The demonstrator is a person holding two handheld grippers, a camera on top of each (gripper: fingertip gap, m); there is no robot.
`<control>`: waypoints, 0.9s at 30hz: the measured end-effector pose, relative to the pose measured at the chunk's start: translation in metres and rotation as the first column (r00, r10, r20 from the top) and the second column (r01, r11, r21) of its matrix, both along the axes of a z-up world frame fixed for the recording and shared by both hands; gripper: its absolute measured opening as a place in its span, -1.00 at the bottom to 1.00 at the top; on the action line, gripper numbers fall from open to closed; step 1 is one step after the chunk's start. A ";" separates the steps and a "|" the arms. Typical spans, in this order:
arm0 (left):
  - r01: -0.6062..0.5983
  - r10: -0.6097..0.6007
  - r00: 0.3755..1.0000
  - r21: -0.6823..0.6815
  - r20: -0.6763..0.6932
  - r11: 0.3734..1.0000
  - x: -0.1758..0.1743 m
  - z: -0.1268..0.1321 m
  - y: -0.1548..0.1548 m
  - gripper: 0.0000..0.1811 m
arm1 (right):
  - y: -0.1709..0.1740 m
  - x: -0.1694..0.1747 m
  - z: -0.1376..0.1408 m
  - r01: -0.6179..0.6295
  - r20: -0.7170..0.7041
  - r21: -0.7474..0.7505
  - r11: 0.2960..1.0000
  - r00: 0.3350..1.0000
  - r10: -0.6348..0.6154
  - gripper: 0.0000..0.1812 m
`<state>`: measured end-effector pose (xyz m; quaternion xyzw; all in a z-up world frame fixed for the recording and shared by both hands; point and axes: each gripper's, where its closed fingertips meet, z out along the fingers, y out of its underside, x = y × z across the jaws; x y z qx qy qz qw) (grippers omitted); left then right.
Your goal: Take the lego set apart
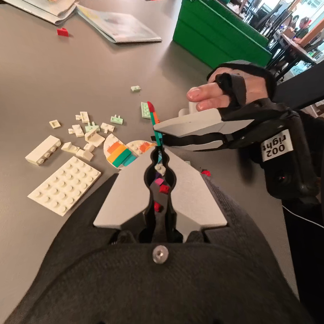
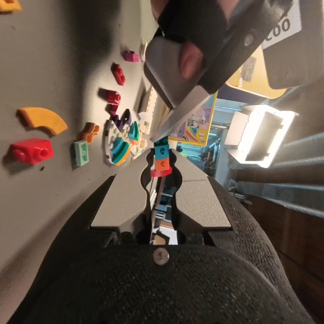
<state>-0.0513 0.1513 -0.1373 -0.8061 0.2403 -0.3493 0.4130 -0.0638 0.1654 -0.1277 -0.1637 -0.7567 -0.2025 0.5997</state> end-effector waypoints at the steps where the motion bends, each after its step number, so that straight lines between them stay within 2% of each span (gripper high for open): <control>1: -0.008 0.008 1.000 0.011 0.005 1.000 0.000 0.001 0.001 -0.97 | 0.001 0.000 0.000 0.008 -0.001 -0.010 1.000 1.000 -0.008 -0.83; 3: -0.022 0.023 1.000 0.037 -0.006 0.999 0.001 0.002 0.004 -0.93 | 0.003 0.002 0.002 0.016 -0.008 -0.022 1.000 1.000 -0.016 -0.84; 4: -0.018 0.019 1.000 0.041 -0.017 0.999 0.002 0.001 0.004 -0.84 | 0.003 0.002 0.002 0.014 -0.011 -0.037 0.999 1.000 -0.014 -0.83; 5: -0.003 0.004 1.000 0.046 -0.017 0.999 0.003 0.002 0.002 -0.94 | 0.002 0.002 0.002 0.013 -0.014 -0.047 0.999 1.000 -0.014 -0.83; 9: -0.030 0.029 0.999 0.068 0.026 0.997 0.001 0.009 0.004 -0.96 | 0.002 0.000 0.009 0.012 -0.057 -0.050 0.999 0.998 -0.014 -0.83; 15: -0.031 0.029 0.994 0.009 0.105 0.999 -0.006 0.014 0.005 -0.97 | -0.003 0.001 0.015 -0.019 -0.081 -0.072 0.997 0.997 0.013 -0.84; 20: 0.031 -0.027 0.990 -0.030 0.140 0.999 -0.003 0.011 0.000 -0.99 | -0.012 0.005 0.014 -0.092 -0.099 -0.202 0.975 0.992 0.073 -0.85; 27: 0.143 -0.126 0.926 -0.020 0.357 0.990 0.004 0.033 -0.010 -0.92 | -0.017 0.008 0.032 -0.160 -0.199 -0.288 0.944 0.974 0.104 -0.84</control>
